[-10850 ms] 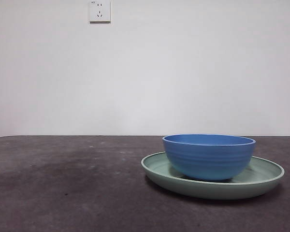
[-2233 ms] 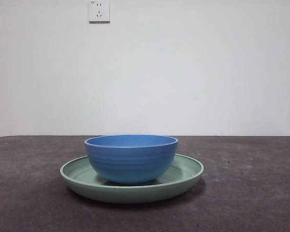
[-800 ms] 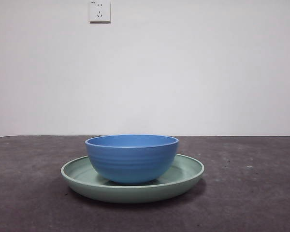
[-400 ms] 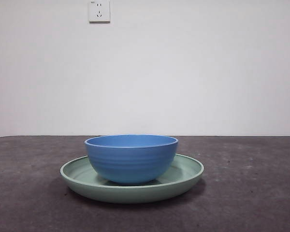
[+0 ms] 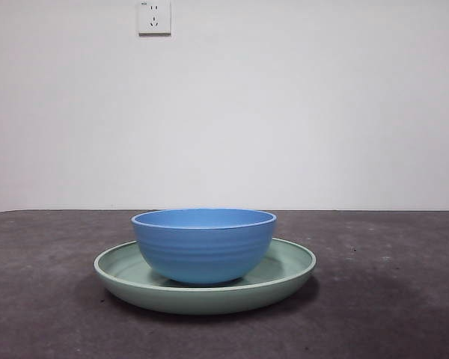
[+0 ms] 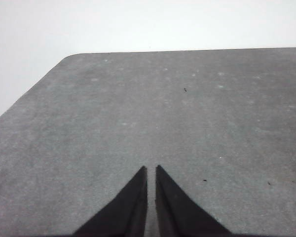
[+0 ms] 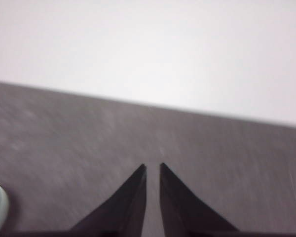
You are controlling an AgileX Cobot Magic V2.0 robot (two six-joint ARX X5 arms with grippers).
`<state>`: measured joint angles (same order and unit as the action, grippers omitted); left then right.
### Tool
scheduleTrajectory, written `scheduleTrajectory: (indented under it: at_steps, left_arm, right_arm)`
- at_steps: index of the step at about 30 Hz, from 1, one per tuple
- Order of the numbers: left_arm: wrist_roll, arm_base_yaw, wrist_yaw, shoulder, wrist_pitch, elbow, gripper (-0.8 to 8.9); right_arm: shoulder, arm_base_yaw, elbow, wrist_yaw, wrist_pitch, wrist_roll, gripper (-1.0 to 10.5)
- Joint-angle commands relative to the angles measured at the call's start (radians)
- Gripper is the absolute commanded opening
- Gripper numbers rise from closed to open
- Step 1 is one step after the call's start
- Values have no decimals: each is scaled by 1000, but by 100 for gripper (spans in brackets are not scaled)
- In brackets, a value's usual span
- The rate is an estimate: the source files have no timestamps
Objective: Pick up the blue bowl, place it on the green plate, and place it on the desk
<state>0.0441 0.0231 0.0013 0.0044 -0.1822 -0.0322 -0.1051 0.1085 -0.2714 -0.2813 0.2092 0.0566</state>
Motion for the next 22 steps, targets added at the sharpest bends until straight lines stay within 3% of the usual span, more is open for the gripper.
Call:
scheduleTrajectory:
  at_steps: [1,4,8,22]
  left_arm:
    - [16,-1,-2,-1,-6,21,27]
    - [16,-1,-2,-1,-6,21,27]
    - [16,-1,-2,-1,-6,21,27]
    - [16,-1,-2,-1,-6,21,27]
  right_arm:
    - [45,7,97,49,-33,11,41]
    - [85,4,167,134,-45,2,41]
    - [101,4,205,184,-45,-4,41]
    - [101,4,260,264,-29,-16,41]
